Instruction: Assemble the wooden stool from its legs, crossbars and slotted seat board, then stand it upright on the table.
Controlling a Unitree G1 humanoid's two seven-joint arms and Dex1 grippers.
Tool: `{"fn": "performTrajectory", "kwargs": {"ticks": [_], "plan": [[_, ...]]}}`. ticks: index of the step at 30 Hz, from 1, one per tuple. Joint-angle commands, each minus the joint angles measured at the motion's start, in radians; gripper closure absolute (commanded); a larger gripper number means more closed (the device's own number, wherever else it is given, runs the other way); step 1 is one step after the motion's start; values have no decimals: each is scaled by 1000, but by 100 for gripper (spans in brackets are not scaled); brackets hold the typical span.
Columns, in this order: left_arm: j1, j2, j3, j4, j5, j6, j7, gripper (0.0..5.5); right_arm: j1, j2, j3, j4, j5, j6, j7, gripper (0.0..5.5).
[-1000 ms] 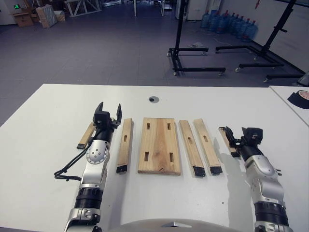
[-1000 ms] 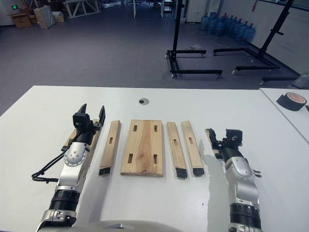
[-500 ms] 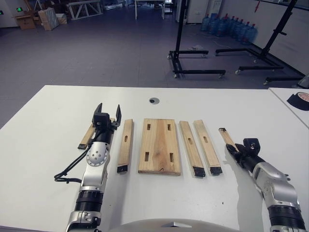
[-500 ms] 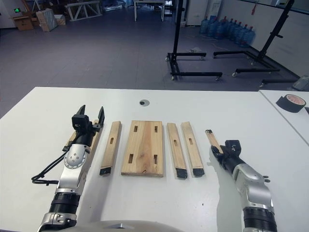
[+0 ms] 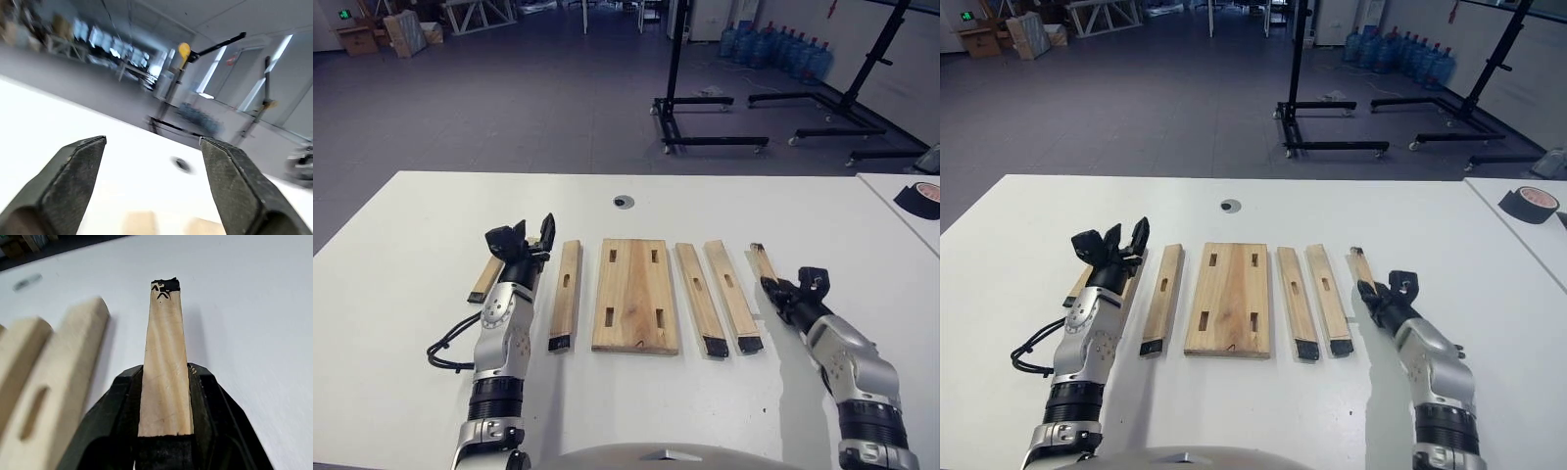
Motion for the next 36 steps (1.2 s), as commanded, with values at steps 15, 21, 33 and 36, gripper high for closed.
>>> {"fn": "performTrajectory", "kwargs": {"ticks": [15,21,33,36], "plan": [[-32,47,-2,-186,-551,590,-115,198,-122,61,582,-352,-327,-374,219,424],[-68,13,22,-222,-619,618,-57,198,-137,-1,672,-286,-470,-443,252,424],[-54,13,-3,-247,-614,624,-79,218,-150,58,548,-325,-305,-363,214,424],[-54,11,-10,-240,-595,615,-76,218,-127,44,574,-342,-311,-359,242,424]]}}
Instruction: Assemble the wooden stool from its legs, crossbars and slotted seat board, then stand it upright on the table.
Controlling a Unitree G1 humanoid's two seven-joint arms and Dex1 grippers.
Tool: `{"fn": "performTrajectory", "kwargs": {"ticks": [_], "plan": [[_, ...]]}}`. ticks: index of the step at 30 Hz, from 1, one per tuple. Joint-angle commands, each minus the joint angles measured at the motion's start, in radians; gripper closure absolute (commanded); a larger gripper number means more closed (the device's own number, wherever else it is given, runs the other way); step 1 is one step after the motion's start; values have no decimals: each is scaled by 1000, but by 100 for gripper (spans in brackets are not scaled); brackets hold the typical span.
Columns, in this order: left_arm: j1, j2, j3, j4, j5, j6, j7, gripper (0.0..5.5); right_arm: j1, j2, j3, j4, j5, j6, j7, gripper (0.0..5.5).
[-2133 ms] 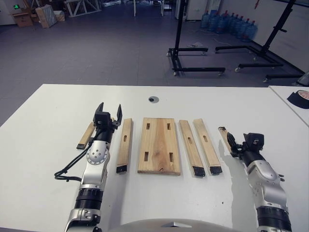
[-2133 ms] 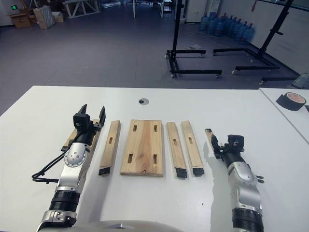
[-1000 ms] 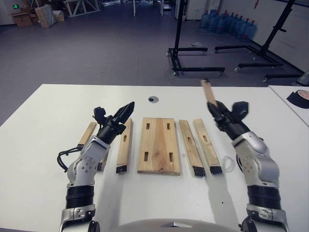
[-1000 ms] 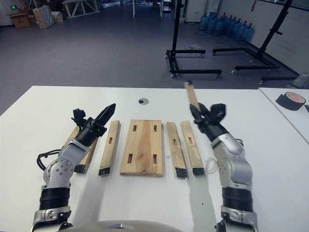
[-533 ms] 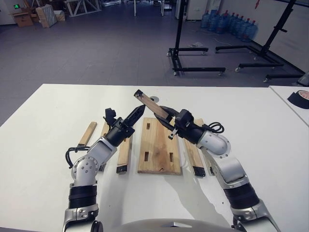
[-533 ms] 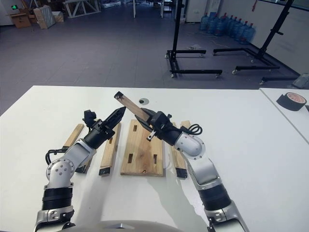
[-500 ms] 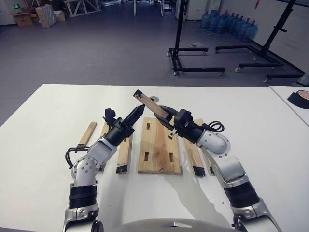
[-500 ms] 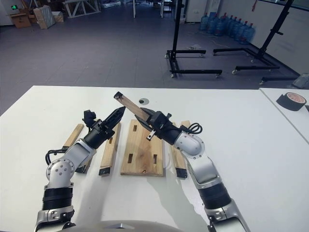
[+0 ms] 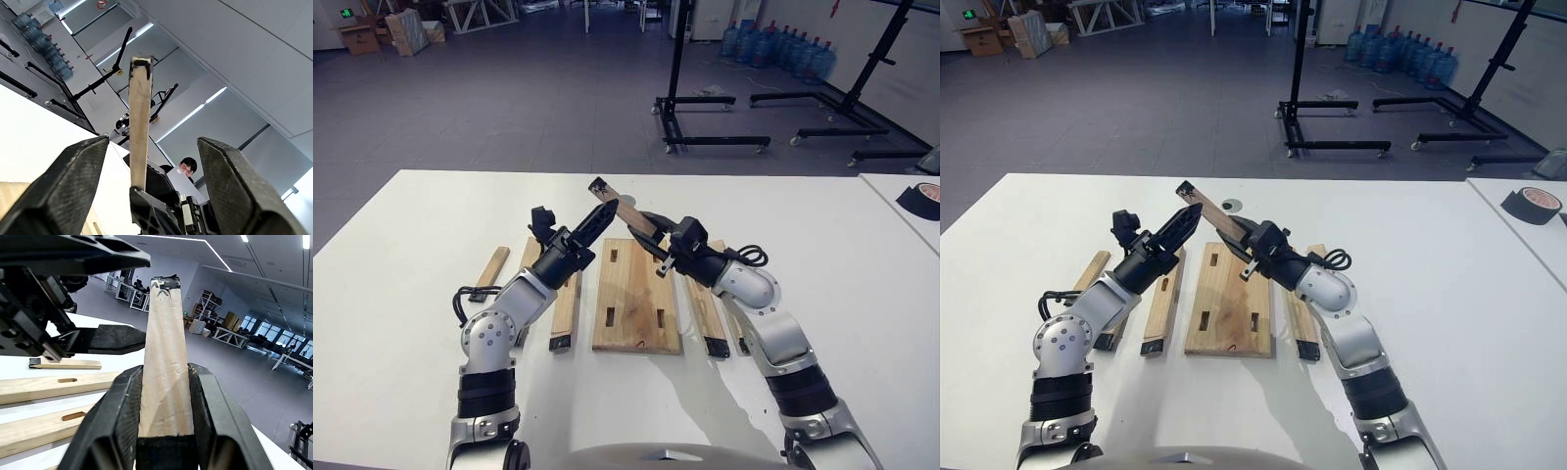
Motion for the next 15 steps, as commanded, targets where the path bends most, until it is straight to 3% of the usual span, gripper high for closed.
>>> {"fn": "performTrajectory", "kwargs": {"ticks": [1,5,15], "plan": [[-10,0,-6,10,26,-13,5,218,17,-23,29,-23,-15,4,34,424],[-18,1,-5,14,41,-23,1,218,21,-33,43,-15,-42,-18,41,424],[-28,1,-17,53,133,-108,-43,384,10,-30,33,9,-47,-51,42,424]]}}
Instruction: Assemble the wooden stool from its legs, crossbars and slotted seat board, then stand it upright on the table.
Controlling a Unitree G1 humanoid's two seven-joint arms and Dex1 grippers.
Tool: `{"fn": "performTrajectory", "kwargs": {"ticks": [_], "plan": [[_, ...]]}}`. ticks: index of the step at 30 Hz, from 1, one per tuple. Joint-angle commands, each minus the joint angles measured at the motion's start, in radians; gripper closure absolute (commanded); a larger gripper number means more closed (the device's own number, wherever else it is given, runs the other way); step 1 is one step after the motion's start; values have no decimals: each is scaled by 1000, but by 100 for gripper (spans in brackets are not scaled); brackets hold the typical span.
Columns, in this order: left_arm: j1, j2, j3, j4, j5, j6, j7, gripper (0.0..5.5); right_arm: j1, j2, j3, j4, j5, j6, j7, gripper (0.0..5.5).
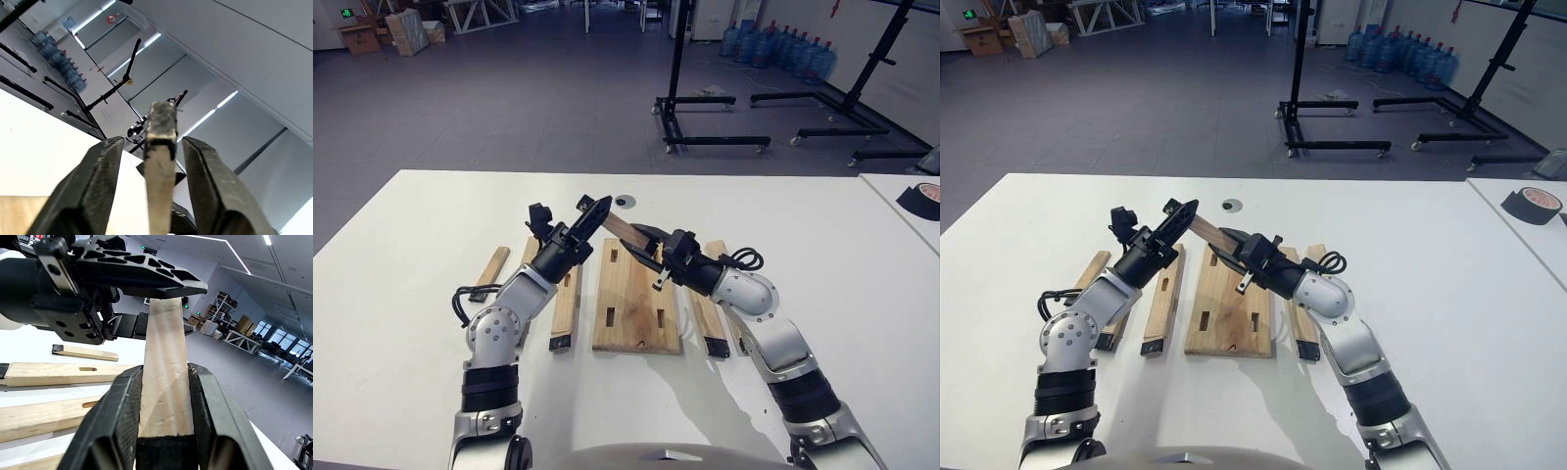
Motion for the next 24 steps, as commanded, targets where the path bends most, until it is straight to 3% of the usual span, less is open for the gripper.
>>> {"fn": "performTrajectory", "kwargs": {"ticks": [1,7,14,16,19,24], "plan": [[-4,12,-21,10,41,-15,-40,407,-12,-9,-10,14,-3,-10,8,424],[-3,14,-28,27,67,-20,-75,506,-37,-39,0,55,-37,-43,30,424],[6,-10,-20,27,105,-69,-79,511,-40,-55,-3,89,-48,-20,40,424],[-3,-9,-7,43,137,-99,-64,511,-29,-51,-9,75,-22,15,44,363],[-22,-9,27,65,219,-195,-17,511,-4,-28,-51,35,37,75,23,315],[64,72,103,-19,344,-251,100,511,25,36,-159,27,55,172,-151,226]]}}
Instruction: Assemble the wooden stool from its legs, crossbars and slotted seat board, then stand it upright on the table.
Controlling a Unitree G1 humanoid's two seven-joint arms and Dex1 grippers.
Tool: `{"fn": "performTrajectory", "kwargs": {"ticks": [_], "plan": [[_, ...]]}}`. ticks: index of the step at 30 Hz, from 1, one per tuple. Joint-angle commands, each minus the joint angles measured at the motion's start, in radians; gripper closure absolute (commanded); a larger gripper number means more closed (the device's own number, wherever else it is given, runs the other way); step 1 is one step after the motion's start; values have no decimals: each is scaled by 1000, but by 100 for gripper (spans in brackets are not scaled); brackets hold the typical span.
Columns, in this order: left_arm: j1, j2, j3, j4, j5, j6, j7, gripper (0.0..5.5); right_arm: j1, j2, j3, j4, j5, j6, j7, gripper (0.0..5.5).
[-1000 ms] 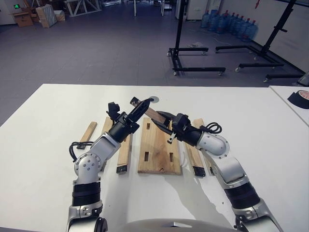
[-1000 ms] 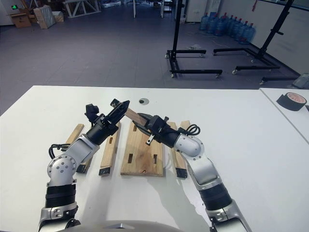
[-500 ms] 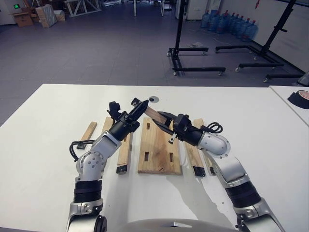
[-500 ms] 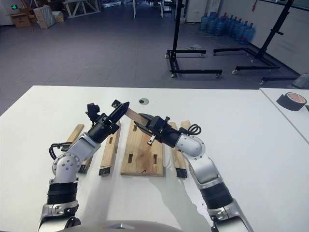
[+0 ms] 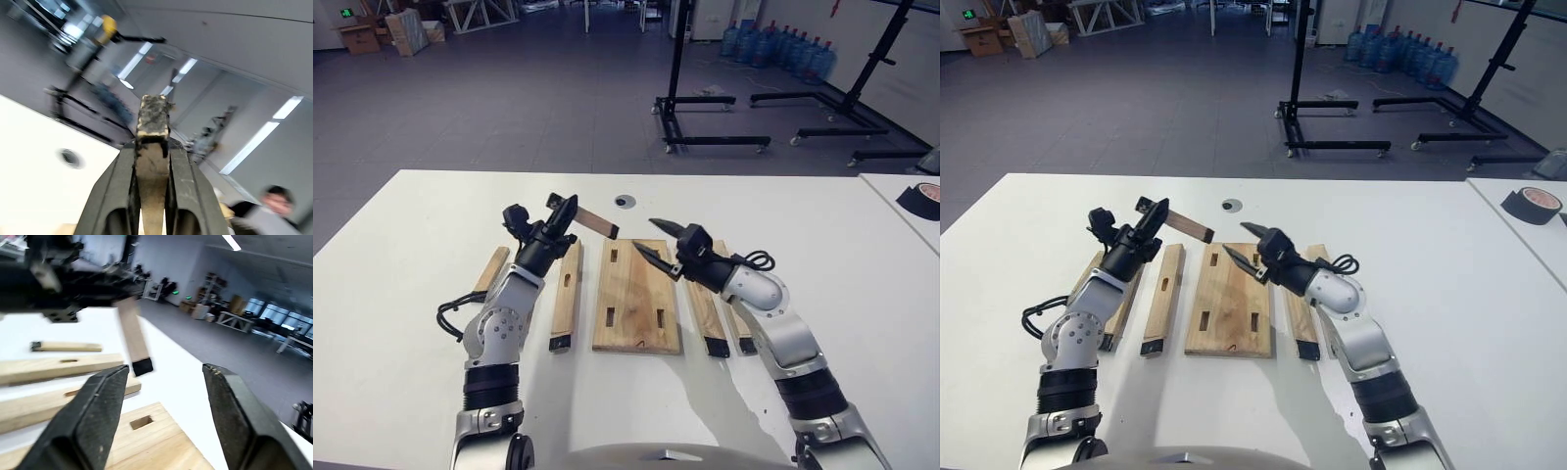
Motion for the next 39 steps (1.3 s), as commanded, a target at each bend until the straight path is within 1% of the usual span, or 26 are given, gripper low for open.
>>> {"fn": "performTrajectory", "kwargs": {"ticks": [1,3,6,10,14,18,24,29,39], "plan": [[92,93,37,-119,93,-5,59,511,6,45,-70,31,-47,73,-166,220],[129,152,42,-188,127,13,61,511,28,81,-80,29,-89,73,-258,180],[174,260,28,-275,202,42,51,511,56,148,-81,1,-162,38,-398,176],[150,331,0,-276,279,96,78,511,73,197,-92,17,-226,23,-517,176],[129,348,28,-260,277,213,144,511,84,204,-49,15,-257,40,-516,176],[132,367,0,-269,319,256,164,511,104,221,-35,-2,-268,46,-523,176],[158,351,-5,-284,347,253,162,511,103,210,-35,-9,-272,50,-501,176],[143,333,2,-278,339,261,166,511,104,210,-22,-15,-273,54,-478,176],[155,300,-25,-210,400,218,160,511,79,206,-22,8,-304,51,-486,176]]}}
